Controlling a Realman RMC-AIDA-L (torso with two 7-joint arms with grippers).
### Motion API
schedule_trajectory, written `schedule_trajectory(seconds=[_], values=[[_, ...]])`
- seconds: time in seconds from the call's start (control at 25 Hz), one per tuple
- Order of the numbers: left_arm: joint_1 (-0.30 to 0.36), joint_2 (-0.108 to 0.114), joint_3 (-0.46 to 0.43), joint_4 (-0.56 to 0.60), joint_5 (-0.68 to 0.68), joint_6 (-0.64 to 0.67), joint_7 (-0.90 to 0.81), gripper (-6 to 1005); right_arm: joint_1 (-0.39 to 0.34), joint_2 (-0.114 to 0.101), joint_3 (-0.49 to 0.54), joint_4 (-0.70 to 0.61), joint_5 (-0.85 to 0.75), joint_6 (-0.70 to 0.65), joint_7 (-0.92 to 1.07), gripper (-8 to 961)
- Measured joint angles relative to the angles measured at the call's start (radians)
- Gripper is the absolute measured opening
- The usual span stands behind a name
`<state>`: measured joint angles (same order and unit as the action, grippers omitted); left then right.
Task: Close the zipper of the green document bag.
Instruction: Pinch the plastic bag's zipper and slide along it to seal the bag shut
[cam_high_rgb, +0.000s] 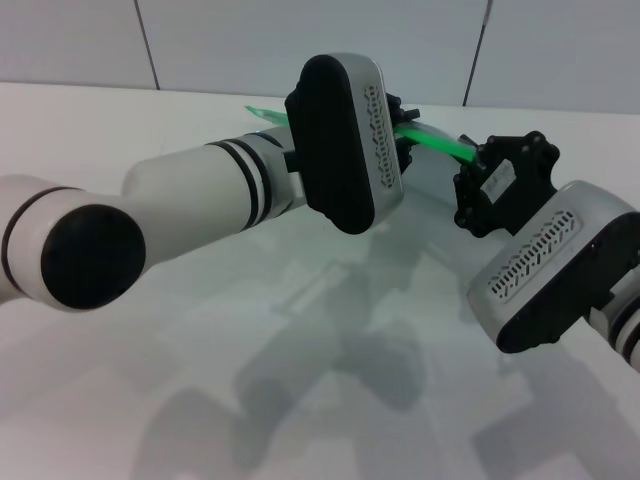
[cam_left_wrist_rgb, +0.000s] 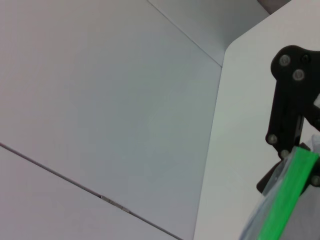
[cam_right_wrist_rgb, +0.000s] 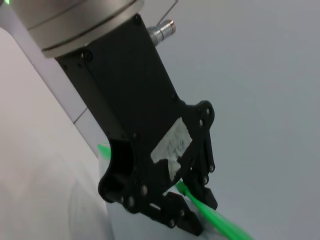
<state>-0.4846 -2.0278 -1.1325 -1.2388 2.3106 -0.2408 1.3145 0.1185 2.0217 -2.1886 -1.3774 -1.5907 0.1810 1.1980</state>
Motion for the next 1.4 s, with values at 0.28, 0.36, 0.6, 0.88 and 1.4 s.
schedule_trajectory(seconds=[0.28, 0.36, 0.6, 0.88, 1.4], values=[[0.0, -0.001, 0.001, 0.006, -0.013, 0.014, -0.003, 190, 0.003, 0.0, -0.003, 0.001, 0.0, 0.0, 0.0, 47], [0.0, -0.001, 0.001, 0.011, -0.022, 0.023, -0.001, 189, 0.003, 0.0, -0.004, 0.0, 0.0, 0.0, 0.0, 47], [0.0, -0.002, -0.001, 0.012, -0.025, 0.033, -0.004, 158, 0.002, -0.001, -0.023, -0.011, -0.001, 0.028, 0.0, 49], [0.004, -0.002, -0.008, 0.012, -0.025, 0.045, -0.005, 134, 0.003, -0.001, -0.042, -0.013, -0.003, 0.055, 0.001, 52], [0.014, 0.001, -0.041, 0.037, -0.059, 0.047, -0.007, 114, -0.025, -0.006, -0.036, -0.064, -0.002, 0.054, 0.002, 58]])
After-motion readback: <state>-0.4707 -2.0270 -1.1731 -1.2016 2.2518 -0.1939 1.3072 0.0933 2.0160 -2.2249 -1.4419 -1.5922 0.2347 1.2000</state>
